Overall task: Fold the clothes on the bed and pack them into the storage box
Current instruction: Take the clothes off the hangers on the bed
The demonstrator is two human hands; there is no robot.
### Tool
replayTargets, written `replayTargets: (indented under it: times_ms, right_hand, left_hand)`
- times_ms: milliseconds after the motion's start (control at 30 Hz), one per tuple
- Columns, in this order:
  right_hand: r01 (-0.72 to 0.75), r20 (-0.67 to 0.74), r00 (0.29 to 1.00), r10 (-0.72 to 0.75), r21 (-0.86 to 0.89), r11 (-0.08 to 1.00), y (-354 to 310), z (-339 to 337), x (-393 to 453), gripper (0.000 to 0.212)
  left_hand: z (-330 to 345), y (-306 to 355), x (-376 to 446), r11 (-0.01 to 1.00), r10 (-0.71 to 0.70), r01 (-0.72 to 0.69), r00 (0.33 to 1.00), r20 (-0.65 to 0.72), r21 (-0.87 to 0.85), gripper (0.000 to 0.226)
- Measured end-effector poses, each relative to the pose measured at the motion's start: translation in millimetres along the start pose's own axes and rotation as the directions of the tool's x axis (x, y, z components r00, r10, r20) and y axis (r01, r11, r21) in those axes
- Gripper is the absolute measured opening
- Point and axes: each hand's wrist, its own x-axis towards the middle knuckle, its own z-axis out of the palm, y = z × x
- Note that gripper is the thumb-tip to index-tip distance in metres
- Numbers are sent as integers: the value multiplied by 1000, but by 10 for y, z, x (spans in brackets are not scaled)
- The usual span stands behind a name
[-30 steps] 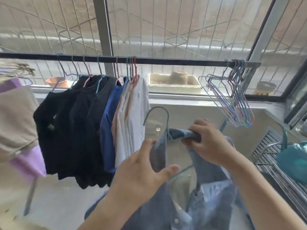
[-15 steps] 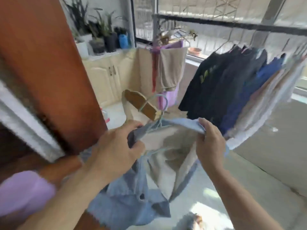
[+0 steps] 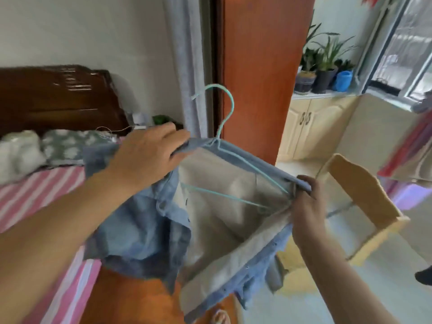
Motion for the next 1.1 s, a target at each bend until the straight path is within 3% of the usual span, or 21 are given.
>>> replayTargets:
  times_ms: [67, 133, 267, 333, 367, 400, 433, 467, 500, 533, 600, 667, 700, 767, 800, 867, 967, 1033, 1100]
  right_hand:
    - [41, 107, 993, -47, 51, 998, 38, 580, 62, 16]
    - [139, 257, 956, -138, 13, 990, 92, 1088, 142, 28]
    - [390, 519, 808, -279, -115, 914, 82, 2056, 325, 48]
    - [396, 639, 732, -236, -118, 911, -39, 2452, 447, 58]
    - [364, 710, 675, -199, -87, 927, -119, 2634, 492, 52]
    - [324, 793, 579, -192, -8, 946, -206, 2796, 524, 35]
    - [186, 879, 460, -124, 41, 982, -298, 2928, 568, 16]
    - [40, 935, 352, -43, 31, 999, -368, 3108, 630, 29]
    - [6, 961, 273, 45, -48, 999, -389, 3337, 706, 46]
    - [57, 965, 241, 103, -120, 991, -444, 3595, 743, 44]
    - [249, 970, 214, 118, -171, 953, -460, 4078, 867, 9]
    - [379, 974, 177, 139, -198, 904, -639, 4621, 927, 4]
    - [331, 978, 170, 117, -168, 928, -829, 4895, 915, 24]
    - [178, 981, 173, 85, -116, 977, -1199, 5398, 838, 84]
    - [196, 992, 118, 44, -67, 978, -1338, 5634, 719, 97]
    - [394, 999, 34, 26, -37, 918, -1461, 6158, 403, 103]
    - [667, 1000, 14, -18, 4, 745, -1382, 7015, -94, 64]
    - [673, 992, 58, -115, 46, 738, -1348, 7489, -362, 40]
    - [609, 978, 96, -183, 88, 788, -1350, 7867, -561, 23]
  left_hand:
    - [67, -507, 14, 995, -36, 34, 999, 19, 95, 20]
    - [122, -997, -13, 988, -130, 126, 991, 36, 86, 23]
    - [201, -2065, -298, 953, -302, 297, 950, 82, 64, 33]
    - [187, -2553, -523, 920, -392, 389, 916, 88, 50, 31]
    - [156, -2772, -620, 908, -419, 417, 904, 85, 41, 31]
    - [113, -2981, -715, 902, -432, 430, 899, 76, 39, 33]
    - [90, -3151, -803, 904, -428, 427, 902, 59, 31, 41]
    - [59, -3331, -889, 906, -423, 422, 905, 49, 22, 52]
    - [47, -3507, -971, 907, -421, 421, 906, 48, 9, 60]
    - [49, -3677, -1037, 905, -425, 426, 904, 51, -9, 63]
    - [84, -3981, -1119, 883, -464, 467, 883, 71, -40, 51]
    - [148, -4358, -1193, 858, -503, 509, 860, 85, -71, 32]
    - [178, -4560, -1221, 852, -513, 518, 855, 79, -79, 29]
    - [227, -4938, -1271, 847, -520, 527, 848, 97, -70, 27]
    - [247, -5127, -1285, 850, -514, 522, 850, 113, -66, 24]
    - [316, -5477, -1296, 852, -505, 518, 851, 143, -80, 18]
    - [436, -5864, -1318, 828, -525, 543, 838, 148, -139, 14]
    - [481, -6073, -1344, 791, -542, 571, 820, 182, -218, 15]
    - [492, -6192, -1401, 719, -597, 651, 758, 263, -242, 27]
